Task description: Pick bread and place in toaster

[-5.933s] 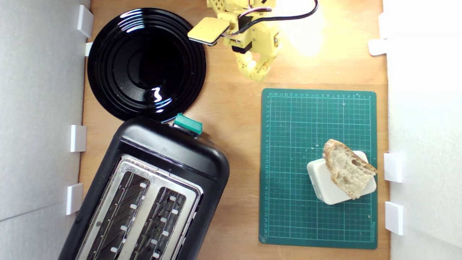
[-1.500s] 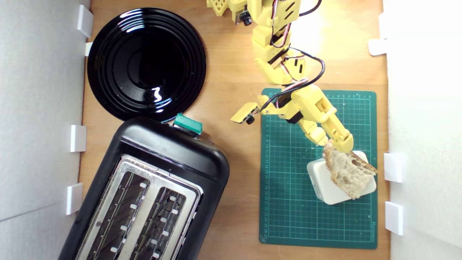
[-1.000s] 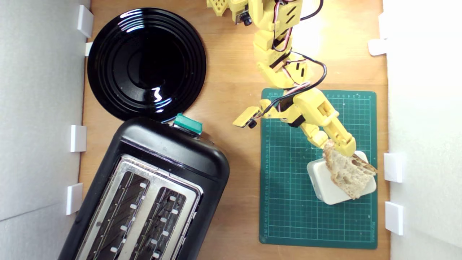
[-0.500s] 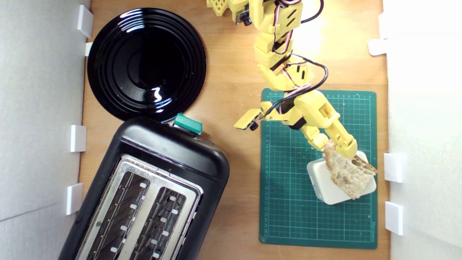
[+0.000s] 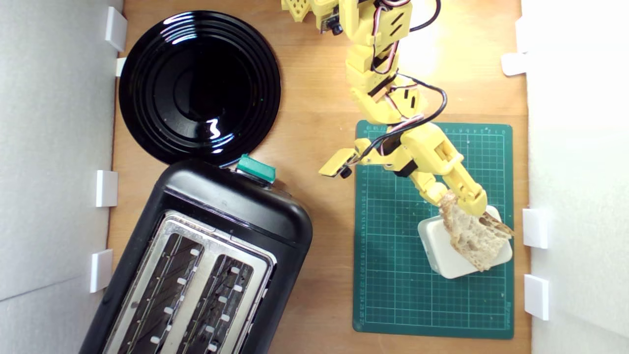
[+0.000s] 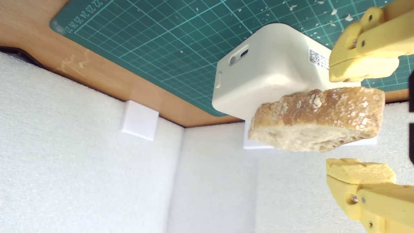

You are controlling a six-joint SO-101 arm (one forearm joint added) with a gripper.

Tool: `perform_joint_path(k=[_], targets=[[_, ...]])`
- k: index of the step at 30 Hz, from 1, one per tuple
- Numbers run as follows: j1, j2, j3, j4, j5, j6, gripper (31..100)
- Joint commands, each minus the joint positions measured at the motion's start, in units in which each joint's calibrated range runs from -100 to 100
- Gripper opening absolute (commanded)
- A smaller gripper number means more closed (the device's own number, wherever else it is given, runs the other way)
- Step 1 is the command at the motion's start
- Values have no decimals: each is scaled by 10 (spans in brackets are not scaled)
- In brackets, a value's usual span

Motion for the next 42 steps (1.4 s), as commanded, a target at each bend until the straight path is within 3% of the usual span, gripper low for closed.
perform_joint_path(k=[1,26,32,33,42], targets=[[-10,-9,-29,-6,-13,3,836],[-11,13,-47,-6,-13,6,836],[-10,13,-47,-6,-13,4,731],[-10,12,-47,-6,-13,3,659],[-8,12,-47,-6,-13,3,549]])
